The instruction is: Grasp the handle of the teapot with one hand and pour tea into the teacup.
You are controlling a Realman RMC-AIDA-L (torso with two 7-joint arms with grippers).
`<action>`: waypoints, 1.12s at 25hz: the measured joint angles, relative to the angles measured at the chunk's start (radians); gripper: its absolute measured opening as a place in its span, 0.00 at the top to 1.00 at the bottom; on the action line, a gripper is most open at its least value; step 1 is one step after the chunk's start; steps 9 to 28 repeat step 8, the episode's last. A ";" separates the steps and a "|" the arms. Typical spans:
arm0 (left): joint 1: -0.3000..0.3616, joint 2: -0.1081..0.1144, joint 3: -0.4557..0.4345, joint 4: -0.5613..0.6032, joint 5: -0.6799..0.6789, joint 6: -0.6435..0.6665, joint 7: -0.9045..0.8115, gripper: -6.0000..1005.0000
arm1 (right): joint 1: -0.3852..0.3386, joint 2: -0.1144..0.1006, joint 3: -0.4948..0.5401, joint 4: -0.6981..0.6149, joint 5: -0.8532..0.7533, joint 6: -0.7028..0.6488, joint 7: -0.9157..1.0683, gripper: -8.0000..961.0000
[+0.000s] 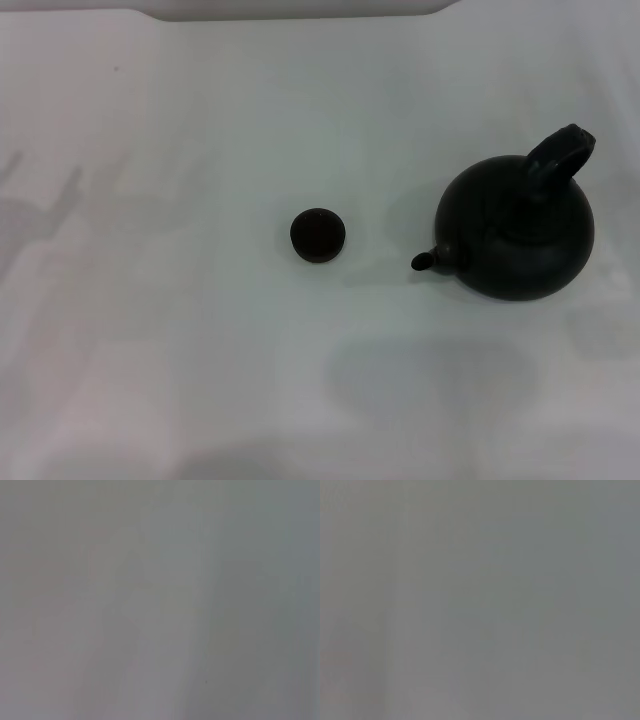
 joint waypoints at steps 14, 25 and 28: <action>-0.019 -0.009 -0.001 -0.012 -0.010 0.015 -0.014 0.15 | 0.015 -0.001 0.002 0.001 0.094 0.011 0.000 0.09; -0.019 -0.009 -0.001 -0.012 -0.010 0.015 -0.014 0.15 | 0.015 -0.001 0.002 0.001 0.094 0.011 0.000 0.09; -0.019 -0.009 -0.001 -0.012 -0.010 0.015 -0.014 0.15 | 0.015 -0.001 0.002 0.001 0.094 0.011 0.000 0.09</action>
